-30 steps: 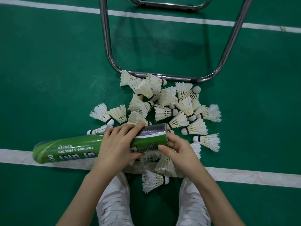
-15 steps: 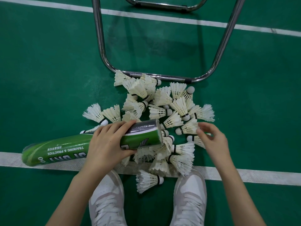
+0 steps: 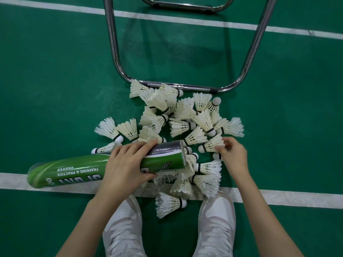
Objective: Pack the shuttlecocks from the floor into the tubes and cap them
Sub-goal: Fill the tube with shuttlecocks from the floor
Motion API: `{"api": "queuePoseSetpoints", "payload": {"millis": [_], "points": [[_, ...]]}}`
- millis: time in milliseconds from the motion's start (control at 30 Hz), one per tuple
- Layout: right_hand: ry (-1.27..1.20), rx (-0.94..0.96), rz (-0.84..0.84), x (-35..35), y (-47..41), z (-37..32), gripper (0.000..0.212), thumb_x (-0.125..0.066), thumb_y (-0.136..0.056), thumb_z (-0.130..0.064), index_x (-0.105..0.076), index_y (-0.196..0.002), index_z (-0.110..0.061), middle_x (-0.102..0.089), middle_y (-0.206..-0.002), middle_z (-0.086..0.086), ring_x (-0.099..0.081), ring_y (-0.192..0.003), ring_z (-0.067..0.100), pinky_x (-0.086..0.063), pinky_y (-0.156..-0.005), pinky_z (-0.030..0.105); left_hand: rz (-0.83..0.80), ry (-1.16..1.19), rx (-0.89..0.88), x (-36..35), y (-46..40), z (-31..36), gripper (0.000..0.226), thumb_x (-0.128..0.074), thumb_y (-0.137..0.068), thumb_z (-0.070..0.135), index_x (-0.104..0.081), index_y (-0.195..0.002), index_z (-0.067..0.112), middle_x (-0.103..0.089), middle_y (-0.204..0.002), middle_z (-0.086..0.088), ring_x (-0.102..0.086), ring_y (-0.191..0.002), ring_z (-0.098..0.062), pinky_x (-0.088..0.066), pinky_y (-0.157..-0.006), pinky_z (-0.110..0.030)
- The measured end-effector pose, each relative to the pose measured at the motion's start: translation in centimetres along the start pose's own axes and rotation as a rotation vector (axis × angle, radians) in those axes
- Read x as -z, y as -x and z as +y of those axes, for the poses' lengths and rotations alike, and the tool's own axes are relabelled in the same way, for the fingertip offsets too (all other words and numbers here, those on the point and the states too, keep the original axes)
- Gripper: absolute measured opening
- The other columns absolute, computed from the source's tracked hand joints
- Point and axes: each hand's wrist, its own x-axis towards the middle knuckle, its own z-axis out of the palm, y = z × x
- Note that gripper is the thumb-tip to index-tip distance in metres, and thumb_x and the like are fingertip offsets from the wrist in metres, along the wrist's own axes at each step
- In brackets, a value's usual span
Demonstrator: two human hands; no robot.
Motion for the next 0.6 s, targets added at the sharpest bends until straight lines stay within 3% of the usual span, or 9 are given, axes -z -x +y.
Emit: {"api": "queuePoseSetpoints", "payload": {"millis": [300, 433, 600], "points": [[-0.186, 0.068, 0.067, 1.5, 3.0, -2.3, 0.012, -0.067, -0.083, -0.015, -0.062, -0.094, -0.018, -0.057, -0.081, -0.013, -0.054, -0.079, 0.005, -0.04, -0.075, 0.024, -0.006, 0.004, 0.014, -0.1, 0.0, 0.1, 0.094, -0.084, -0.048, 0.048, -0.043, -0.131, 0.03, -0.062, -0.115, 0.002, -0.058, -0.104, -0.025, -0.041, -0.089, -0.042], [-0.34, 0.094, -0.042, 1.2, 5.2, -3.5, 0.011, -0.067, -0.084, -0.02, -0.062, -0.093, -0.023, -0.067, -0.088, -0.003, -0.062, -0.088, 0.011, -0.048, -0.08, 0.025, 0.024, 0.003, 0.019, -0.2, 0.0, 0.2, 0.093, -0.085, -0.048, 0.046, -0.043, -0.13, 0.029, -0.062, -0.115, 0.001, -0.058, -0.103, -0.025, -0.042, -0.088, -0.042], [-0.389, 0.148, -0.069, 0.7, 6.7, -5.2, 0.012, -0.067, -0.083, -0.023, -0.059, -0.086, -0.032, -0.063, -0.084, -0.008, -0.057, -0.081, -0.001, -0.043, -0.071, 0.008, 0.056, 0.007, 0.051, -0.1, -0.1, 0.1, 0.09, -0.083, -0.051, 0.046, -0.042, -0.13, 0.029, -0.061, -0.117, -0.001, -0.058, -0.102, -0.027, -0.041, -0.089, -0.043]]}}
